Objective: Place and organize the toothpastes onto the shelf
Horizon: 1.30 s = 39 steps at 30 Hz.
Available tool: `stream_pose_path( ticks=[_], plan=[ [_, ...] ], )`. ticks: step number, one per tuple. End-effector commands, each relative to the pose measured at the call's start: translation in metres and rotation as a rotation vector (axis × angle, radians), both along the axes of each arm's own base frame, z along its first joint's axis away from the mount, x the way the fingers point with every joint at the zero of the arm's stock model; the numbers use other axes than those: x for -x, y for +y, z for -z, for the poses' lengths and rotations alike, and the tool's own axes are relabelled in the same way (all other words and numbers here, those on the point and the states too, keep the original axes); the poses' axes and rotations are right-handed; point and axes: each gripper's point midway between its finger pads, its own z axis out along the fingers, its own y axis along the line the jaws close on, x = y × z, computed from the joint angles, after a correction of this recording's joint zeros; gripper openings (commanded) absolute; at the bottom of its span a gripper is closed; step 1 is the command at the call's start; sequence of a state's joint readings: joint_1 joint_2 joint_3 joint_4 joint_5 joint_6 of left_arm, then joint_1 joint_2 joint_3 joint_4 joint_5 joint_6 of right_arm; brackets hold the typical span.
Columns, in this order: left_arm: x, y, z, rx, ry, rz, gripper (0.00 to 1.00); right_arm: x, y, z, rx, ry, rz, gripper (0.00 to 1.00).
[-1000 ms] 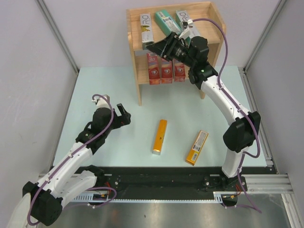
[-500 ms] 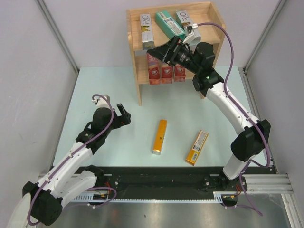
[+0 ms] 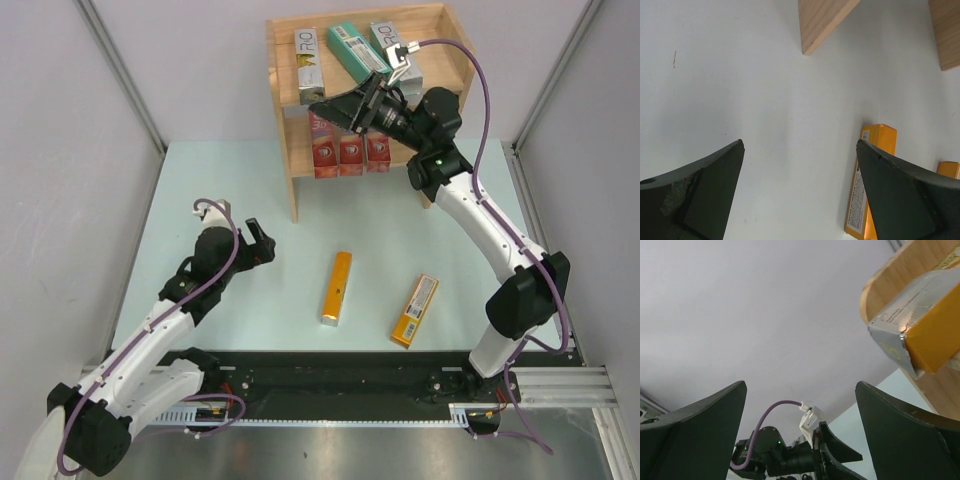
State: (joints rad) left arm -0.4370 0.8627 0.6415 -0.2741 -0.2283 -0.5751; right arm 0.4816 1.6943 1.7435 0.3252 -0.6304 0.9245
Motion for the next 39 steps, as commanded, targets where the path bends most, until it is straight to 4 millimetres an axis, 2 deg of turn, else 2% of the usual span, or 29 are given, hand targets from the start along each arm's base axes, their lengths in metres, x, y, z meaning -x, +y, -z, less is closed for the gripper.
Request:
stream_pose_path(
  ticks=[1,10,13,15,16,19,20,22,23,24,25,27,28,29,30,31,32,33,34,35,36,37,38,39],
  plan=[
    [0.000,0.000,-0.003,0.003,-0.016,0.004,1.00,0.038,0.000,-0.040,-0.054,-0.142,-0.109,0.96],
    [0.000,-0.002,-0.005,0.013,-0.023,0.015,1.00,0.093,-0.011,-0.074,-0.122,-0.282,-0.218,0.97],
    [0.001,-0.006,-0.008,0.016,-0.036,0.043,1.00,0.104,-0.019,-0.082,-0.121,-0.304,-0.194,0.97],
    [0.002,-0.011,-0.012,0.017,-0.052,0.071,1.00,0.104,-0.023,-0.079,-0.106,-0.318,-0.147,0.97],
    [0.001,-0.013,-0.014,0.020,-0.058,0.081,1.00,0.113,-0.030,-0.083,-0.095,-0.322,-0.123,0.97],
    [0.001,-0.024,-0.020,0.012,-0.076,0.122,1.00,0.112,-0.038,-0.072,-0.041,-0.321,-0.012,0.97],
    [0.002,-0.033,-0.022,0.013,-0.082,0.151,1.00,0.128,-0.046,-0.080,-0.046,-0.346,0.011,0.97],
    [-0.001,-0.045,-0.023,-0.005,-0.076,0.182,1.00,0.120,-0.054,-0.064,0.021,-0.313,0.115,0.97],
    [0.002,-0.056,-0.023,-0.014,-0.072,0.215,1.00,0.126,-0.066,-0.070,0.019,-0.318,0.180,0.97],
    [0.000,-0.064,-0.014,-0.041,-0.048,0.238,1.00,0.123,-0.070,-0.061,0.044,-0.298,0.214,0.97],
    [-0.002,-0.073,-0.020,-0.042,-0.057,0.257,1.00,0.120,-0.074,-0.048,0.085,-0.266,0.244,0.97],
    [0.000,-0.093,-0.016,-0.062,-0.046,0.314,1.00,0.122,-0.091,-0.046,0.100,-0.249,0.324,0.97],
    [-0.003,-0.105,-0.013,-0.073,-0.030,0.337,1.00,0.118,-0.094,-0.025,0.152,-0.196,0.345,0.97],
    [0.001,-0.120,-0.009,-0.083,-0.019,0.381,1.00,0.114,-0.102,-0.019,0.169,-0.175,0.396,0.97],
    [0.001,-0.128,-0.007,-0.098,-0.011,0.403,1.00,0.119,-0.110,-0.018,0.174,-0.166,0.418,0.97],
    [-0.004,-0.140,0.001,-0.118,0.016,0.421,1.00,0.117,-0.113,0.000,0.212,-0.128,0.432,0.97],
    [0.001,-0.152,0.005,-0.133,0.030,0.456,1.00,0.114,-0.118,0.008,0.230,-0.114,0.466,0.97],
    [0.000,-0.159,0.008,-0.146,0.041,0.472,1.00,0.120,-0.127,0.009,0.231,-0.112,0.489,0.96],
    [-0.002,-0.167,0.008,-0.163,0.056,0.481,1.00,0.119,-0.131,0.021,0.264,-0.086,0.505,0.96],
    [0.000,-0.177,0.026,-0.199,0.101,0.507,1.00,0.115,-0.138,0.036,0.294,-0.054,0.545,0.96],
    [0.000,-0.182,0.034,-0.224,0.124,0.519,1.00,0.116,-0.143,0.044,0.314,-0.041,0.563,0.96],
    [-0.003,-0.191,0.032,-0.228,0.128,0.528,1.00,0.121,-0.150,0.052,0.329,-0.026,0.579,0.97],
    [0.001,-0.197,0.053,-0.274,0.182,0.550,1.00,0.120,-0.155,0.067,0.355,-0.001,0.604,0.97],
    [0.002,-0.201,0.060,-0.292,0.201,0.560,1.00,0.121,-0.158,0.076,0.368,0.013,0.606,0.96]
  ],
)
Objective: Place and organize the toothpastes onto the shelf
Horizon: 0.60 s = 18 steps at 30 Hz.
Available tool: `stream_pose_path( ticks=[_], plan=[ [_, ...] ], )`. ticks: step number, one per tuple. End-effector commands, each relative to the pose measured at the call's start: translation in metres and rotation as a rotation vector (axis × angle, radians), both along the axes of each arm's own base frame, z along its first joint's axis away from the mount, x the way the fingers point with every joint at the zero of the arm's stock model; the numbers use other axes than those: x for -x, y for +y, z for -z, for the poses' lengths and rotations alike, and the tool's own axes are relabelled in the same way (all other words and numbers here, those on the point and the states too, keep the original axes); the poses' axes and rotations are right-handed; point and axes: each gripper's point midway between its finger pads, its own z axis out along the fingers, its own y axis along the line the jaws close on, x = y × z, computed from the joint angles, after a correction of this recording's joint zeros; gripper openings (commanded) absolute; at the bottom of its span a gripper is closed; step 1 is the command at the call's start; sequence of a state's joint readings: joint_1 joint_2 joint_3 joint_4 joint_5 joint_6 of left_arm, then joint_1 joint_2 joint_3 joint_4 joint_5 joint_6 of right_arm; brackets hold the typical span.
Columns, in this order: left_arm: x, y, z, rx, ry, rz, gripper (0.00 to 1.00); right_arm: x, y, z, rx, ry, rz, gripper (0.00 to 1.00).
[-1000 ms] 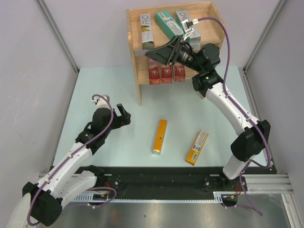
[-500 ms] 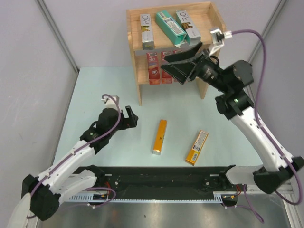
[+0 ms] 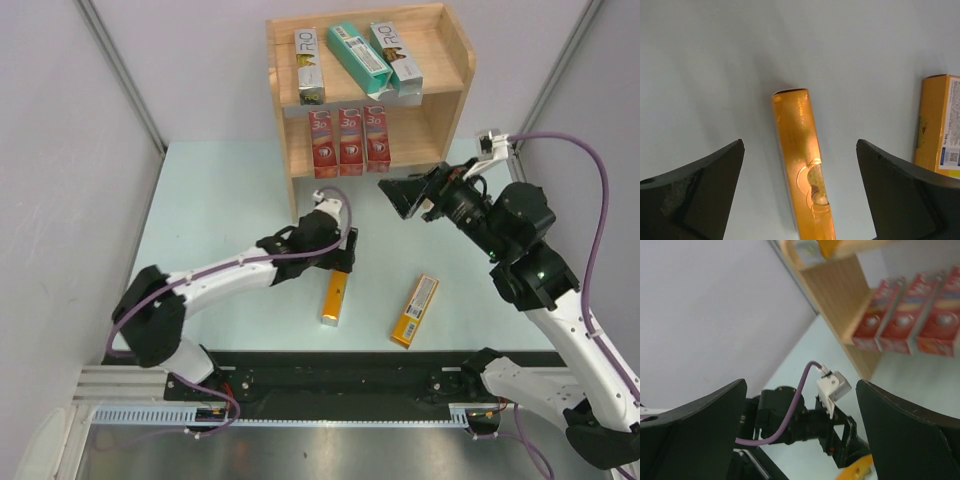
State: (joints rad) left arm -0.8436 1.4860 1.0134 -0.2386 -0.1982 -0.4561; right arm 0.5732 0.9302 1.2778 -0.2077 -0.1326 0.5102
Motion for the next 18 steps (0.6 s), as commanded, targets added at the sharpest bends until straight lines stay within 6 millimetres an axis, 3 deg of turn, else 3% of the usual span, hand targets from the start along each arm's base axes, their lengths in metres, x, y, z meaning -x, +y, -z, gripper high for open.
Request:
stream_pose_path(
  ticks=[1,3,9,18],
  plan=[
    [0.000,-0.028,0.015,-0.091,0.034,0.074,1.00,0.001,-0.037,0.049,0.100,0.095,0.167,0.96],
    [0.006,-0.033,0.037,-0.148,0.076,0.086,1.00,0.002,-0.044,0.066,0.126,0.124,0.194,0.97],
    [0.009,-0.036,0.050,-0.195,0.089,0.050,1.00,0.007,-0.051,0.103,0.198,0.198,0.203,0.97],
    [0.010,-0.035,0.071,-0.230,0.117,0.055,0.91,0.007,-0.045,0.126,0.216,0.241,0.176,0.96]
  ],
)
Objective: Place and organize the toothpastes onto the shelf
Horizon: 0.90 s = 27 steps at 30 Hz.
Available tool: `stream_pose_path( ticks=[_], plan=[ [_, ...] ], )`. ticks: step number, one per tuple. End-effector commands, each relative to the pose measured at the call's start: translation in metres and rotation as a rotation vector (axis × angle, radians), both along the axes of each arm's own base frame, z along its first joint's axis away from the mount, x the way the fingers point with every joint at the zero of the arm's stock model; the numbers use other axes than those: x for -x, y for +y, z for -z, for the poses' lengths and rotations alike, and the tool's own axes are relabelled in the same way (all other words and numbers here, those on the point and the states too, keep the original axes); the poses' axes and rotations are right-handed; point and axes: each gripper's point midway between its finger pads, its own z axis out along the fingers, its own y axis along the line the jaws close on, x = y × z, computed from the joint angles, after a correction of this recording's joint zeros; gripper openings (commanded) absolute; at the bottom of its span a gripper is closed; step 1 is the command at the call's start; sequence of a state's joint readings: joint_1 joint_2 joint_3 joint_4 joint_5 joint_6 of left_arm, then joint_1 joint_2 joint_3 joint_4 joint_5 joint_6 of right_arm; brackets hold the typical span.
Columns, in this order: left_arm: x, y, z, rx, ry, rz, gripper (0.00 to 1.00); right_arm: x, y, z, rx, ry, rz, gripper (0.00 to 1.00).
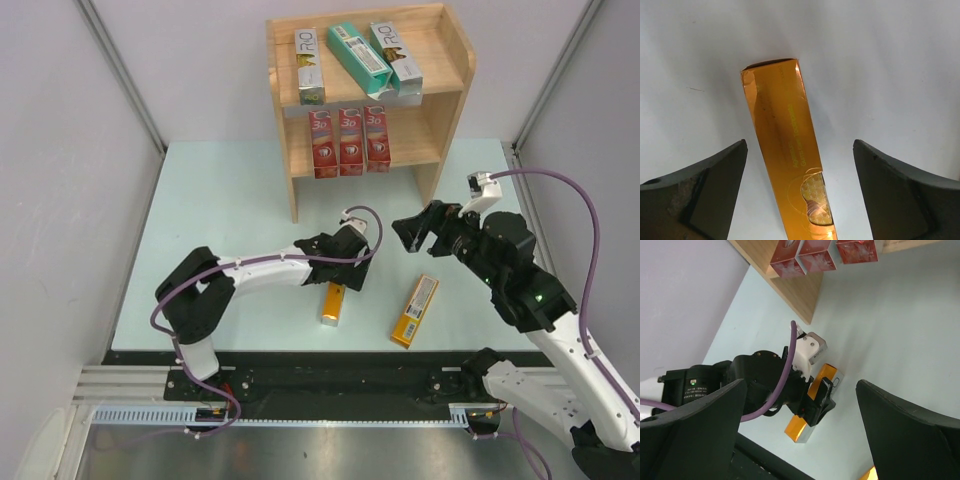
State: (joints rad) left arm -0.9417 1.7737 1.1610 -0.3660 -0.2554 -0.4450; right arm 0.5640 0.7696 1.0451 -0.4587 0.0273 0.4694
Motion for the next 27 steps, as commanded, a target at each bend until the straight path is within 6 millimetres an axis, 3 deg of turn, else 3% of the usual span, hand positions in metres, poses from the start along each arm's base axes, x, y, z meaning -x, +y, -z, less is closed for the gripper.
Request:
stream_pose_path(
  ticks=[1,8,18,24,25,27],
  plan=[
    [-0.008,-0.010,-0.003,0.018,-0.015,-0.008,0.90,-0.002,-0.002,0.004,0.009,-0.001,0.006,0.96],
    [-0.011,-0.018,0.004,0.024,-0.008,0.001,0.60,-0.002,0.002,0.015,0.013,0.017,-0.007,0.97],
    [-0.016,-0.012,-0.004,0.114,-0.001,-0.017,0.46,-0.003,0.011,0.027,0.011,0.032,-0.049,0.97],
    [-0.022,0.011,-0.029,0.278,0.008,-0.041,0.45,-0.004,0.020,0.032,-0.002,0.035,-0.087,0.97],
    [-0.029,0.015,-0.046,0.329,-0.025,-0.049,0.45,-0.003,0.023,0.035,-0.005,0.042,-0.106,0.97],
    [-0.022,0.020,-0.053,0.386,-0.007,-0.028,0.46,-0.004,0.030,0.037,-0.015,0.043,-0.131,0.97]
  ],
)
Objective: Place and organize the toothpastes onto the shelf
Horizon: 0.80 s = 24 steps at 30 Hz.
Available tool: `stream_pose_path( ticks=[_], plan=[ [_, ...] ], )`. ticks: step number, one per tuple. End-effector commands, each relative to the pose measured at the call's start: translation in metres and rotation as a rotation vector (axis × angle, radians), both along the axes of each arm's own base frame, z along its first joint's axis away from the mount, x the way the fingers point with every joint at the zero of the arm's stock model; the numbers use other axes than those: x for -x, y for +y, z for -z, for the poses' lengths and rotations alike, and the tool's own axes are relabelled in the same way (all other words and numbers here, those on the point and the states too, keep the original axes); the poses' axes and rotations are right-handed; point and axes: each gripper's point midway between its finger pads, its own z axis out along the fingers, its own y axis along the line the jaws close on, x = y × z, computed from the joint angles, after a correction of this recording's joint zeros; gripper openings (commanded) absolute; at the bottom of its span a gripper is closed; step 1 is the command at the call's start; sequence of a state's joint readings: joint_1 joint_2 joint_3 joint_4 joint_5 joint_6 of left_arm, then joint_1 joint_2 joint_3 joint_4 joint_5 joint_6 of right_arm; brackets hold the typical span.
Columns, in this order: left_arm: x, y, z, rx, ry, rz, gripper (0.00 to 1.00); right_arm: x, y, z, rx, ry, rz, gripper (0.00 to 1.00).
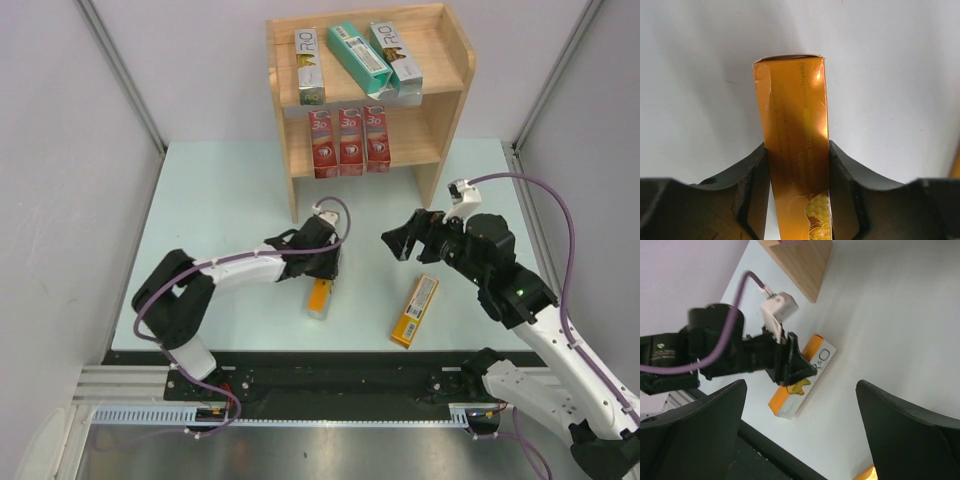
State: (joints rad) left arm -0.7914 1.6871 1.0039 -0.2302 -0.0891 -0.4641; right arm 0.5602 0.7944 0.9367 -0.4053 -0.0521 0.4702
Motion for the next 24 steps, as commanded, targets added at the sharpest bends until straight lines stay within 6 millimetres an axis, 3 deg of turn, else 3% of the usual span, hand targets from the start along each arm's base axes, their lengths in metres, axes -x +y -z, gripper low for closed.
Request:
stream_pose_path(
  ticks=[1,2,3,4,5,6,8,9,11,15,17,19,24],
  plan=[
    [-0.015,-0.008,-0.071,0.288,-0.107,0.012,0.46,-0.001,0.018,-0.004,-0.053,-0.022,-0.083,0.97],
    [-0.014,-0.006,-0.090,0.344,-0.132,0.022,0.46,-0.002,0.022,-0.002,-0.064,-0.022,-0.097,0.97],
    [-0.006,-0.003,-0.093,0.384,-0.114,0.045,0.46,-0.002,0.026,0.001,-0.072,-0.012,-0.111,0.97],
    [-0.010,0.003,-0.102,0.432,-0.118,0.031,0.46,0.001,0.032,0.003,-0.085,-0.001,-0.148,0.97],
    [-0.012,0.004,-0.117,0.493,-0.150,0.042,0.46,0.001,0.036,0.004,-0.100,-0.005,-0.168,0.97],
    [-0.001,0.005,-0.132,0.559,-0.157,0.087,0.46,0.005,0.043,0.005,-0.121,0.007,-0.206,0.97],
    [-0.008,0.017,-0.157,0.653,-0.206,0.071,0.46,0.004,0.050,0.006,-0.147,0.014,-0.236,0.97],
    [0.003,0.019,-0.169,0.704,-0.209,0.108,0.46,0.009,0.056,0.011,-0.169,0.038,-0.277,0.97],
    [0.000,0.031,-0.196,0.816,-0.255,0.108,0.46,0.010,0.065,0.009,-0.210,0.038,-0.320,0.97],
    [0.012,0.054,-0.228,1.011,-0.275,0.121,0.45,0.026,0.085,0.010,-0.298,0.059,-0.457,0.98],
    [0.019,0.057,-0.232,1.054,-0.266,0.148,0.45,0.031,0.094,0.006,-0.333,0.065,-0.491,0.98],
    [0.024,0.061,-0.250,1.130,-0.291,0.182,0.44,0.037,0.101,0.005,-0.355,0.066,-0.525,0.98],
    [0.036,0.067,-0.273,1.293,-0.286,0.230,0.43,0.055,0.131,0.013,-0.381,0.109,-0.612,0.99]
  ],
)
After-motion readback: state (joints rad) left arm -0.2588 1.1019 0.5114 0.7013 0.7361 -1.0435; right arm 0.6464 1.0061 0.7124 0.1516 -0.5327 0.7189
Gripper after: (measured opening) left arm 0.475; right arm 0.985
